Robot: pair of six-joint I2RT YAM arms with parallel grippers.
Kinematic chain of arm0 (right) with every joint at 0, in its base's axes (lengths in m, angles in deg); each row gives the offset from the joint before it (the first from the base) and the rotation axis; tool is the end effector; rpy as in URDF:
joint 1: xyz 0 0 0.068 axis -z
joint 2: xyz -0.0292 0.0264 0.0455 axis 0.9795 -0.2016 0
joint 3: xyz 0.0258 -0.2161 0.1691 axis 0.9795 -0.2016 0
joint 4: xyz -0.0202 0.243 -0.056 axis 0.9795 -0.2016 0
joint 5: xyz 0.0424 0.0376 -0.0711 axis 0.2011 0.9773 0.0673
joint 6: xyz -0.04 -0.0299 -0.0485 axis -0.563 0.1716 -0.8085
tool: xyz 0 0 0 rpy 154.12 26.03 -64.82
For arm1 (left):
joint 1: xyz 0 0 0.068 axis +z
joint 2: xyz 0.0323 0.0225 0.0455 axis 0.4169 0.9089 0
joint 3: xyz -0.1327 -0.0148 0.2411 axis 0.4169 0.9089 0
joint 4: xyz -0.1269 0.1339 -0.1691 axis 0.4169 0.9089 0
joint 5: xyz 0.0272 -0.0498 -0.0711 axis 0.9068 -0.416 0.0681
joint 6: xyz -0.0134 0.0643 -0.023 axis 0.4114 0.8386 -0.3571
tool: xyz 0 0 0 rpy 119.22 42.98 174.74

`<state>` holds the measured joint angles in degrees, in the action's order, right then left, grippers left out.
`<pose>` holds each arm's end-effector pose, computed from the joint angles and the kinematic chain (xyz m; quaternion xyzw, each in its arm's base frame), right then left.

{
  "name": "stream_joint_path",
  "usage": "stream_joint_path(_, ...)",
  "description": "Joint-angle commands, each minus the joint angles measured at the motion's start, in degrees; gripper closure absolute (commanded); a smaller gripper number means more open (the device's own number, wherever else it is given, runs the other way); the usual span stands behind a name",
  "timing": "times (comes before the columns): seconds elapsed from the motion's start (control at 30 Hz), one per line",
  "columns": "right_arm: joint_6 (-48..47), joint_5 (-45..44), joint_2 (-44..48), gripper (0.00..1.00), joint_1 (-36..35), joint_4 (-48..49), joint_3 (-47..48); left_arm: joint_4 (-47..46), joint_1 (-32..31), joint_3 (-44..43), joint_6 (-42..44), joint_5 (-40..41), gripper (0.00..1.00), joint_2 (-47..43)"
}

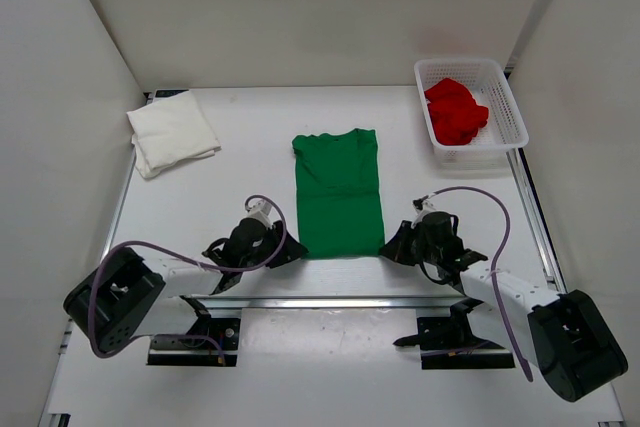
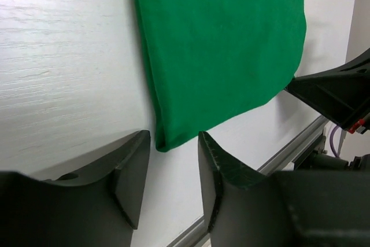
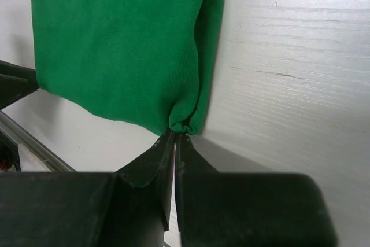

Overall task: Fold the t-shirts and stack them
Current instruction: Grab one side of the 2/3 rectangular tshirt with both arms, then fold the long partially folded tshirt into a neat square

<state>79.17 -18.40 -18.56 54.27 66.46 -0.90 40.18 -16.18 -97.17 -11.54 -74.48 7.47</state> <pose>0.1567 0.0886 0.1280 0.0396 0.8941 0.3352 0.2943 0.1560 -0.1419 0.1177 -0.0830 0.8887 -0.3599 0.2718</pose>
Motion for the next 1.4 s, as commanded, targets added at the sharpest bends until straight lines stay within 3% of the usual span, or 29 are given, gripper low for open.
stream_joint_path(0.0,0.0,-1.6,1.1,1.0,-0.9,0.5,0.0,3.8,-1.9,0.0,-0.9,0.7,0.51,3.6)
stream_joint_path(0.03,0.3,-1.2,0.8,1.0,-1.0,0.1,0.2,3.4,-2.4,-0.6,-1.0,0.8,0.54,4.4)
stream_joint_path(0.17,-0.2,-1.1,2.1,1.0,-0.6,-0.2,0.2,3.0,-2.9,-0.7,-1.7,0.2,0.84,5.4)
stream_joint_path(0.27,0.4,-2.5,3.0,1.0,-2.5,-2.2,0.0,6.3,-3.0,0.1,-1.5,1.9,1.0,2.2)
stream_joint_path(0.4,4.2,-7.0,8.5,1.0,-11.8,-8.2,-0.7,17.9,-3.5,0.7,0.6,1.1,1.0,-6.7)
stream_joint_path(0.53,8.3,-11.7,17.2,1.0,-19.7,-20.8,2.8,30.4,-5.9,4.0,-3.8,-0.8,1.0,-24.6)
stream_joint_path(0.63,4.2,-8.3,16.7,1.0,-13.6,-23.3,9.3,35.9,-1.6,-1.5,-1.9,-2.1,1.0,-31.6)
stream_joint_path(0.77,-4.7,-0.3,4.1,1.0,-1.4,-22.1,22.2,35.4,9.1,-17.0,7.5,-7.2,1.0,-19.8)
stream_joint_path(0.9,-8.8,5.7,-12.3,1.0,4.8,-19.8,35.1,29.7,17.2,-29.2,8.1,-12.5,1.0,-4.4)
stream_joint_path(1.07,-10.6,9.2,-32.4,1.0,10.1,-20.5,56.9,26.6,20.8,-44.4,8.5,-11.4,1.0,11.3)
stream_joint_path(1.23,-11.6,10.5,-55.3,1.0,14.2,-25.4,76.7,27.0,24.0,-61.4,7.9,-10.0,1.0,34.3)
stream_joint_path(1.37,-12.7,9.4,-64.2,1.0,16.1,-28.2,88.9,28.9,25.9,-73.2,7.7,-10.9,1.0,48.5)
